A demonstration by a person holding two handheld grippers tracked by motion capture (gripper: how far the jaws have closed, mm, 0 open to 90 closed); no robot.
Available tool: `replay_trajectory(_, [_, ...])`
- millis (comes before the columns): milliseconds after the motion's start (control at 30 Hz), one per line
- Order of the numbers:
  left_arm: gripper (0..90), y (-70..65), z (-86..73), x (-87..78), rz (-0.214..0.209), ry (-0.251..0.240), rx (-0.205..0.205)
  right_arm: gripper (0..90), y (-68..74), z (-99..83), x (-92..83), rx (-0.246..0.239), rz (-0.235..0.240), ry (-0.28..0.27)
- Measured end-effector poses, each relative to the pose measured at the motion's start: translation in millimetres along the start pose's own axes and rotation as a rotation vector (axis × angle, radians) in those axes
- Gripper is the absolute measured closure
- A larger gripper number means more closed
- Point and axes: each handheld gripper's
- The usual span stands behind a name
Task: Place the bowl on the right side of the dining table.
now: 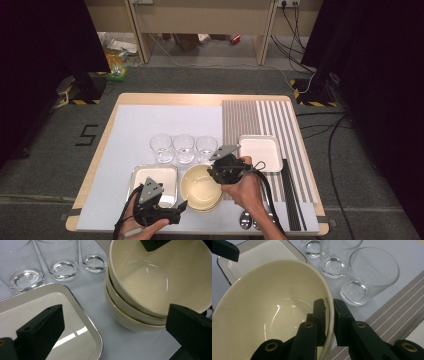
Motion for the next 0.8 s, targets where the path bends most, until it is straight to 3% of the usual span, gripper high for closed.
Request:
replay_trajectory(133, [3.0,-0.5,0.2,-0.8,-0.013,-0.003,-0.004,83.3,1.8,0.7,1.1,-0.032,-0.008,-0.007])
replay_trajectory(400, [14.9,-1.3,1.9,-4.4,-0.035,-0.019,0.000,83.3,1.4,-1.1,-1.6,-0.026,-0.002,-0.031])
replay_trajectory(800, [14.7,-3.2,7.4,-15.4,-0.058,-0.048,0.005,83.1,1.3,-0.5,-5.8,-0.019,0.007,-0.060])
Point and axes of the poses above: each handheld gripper's, and its own axes: x roughly forward along the jaws, z roughly out of its top, y roughly to its left, and after that the axes turned 6 degrees about -y, right-handed
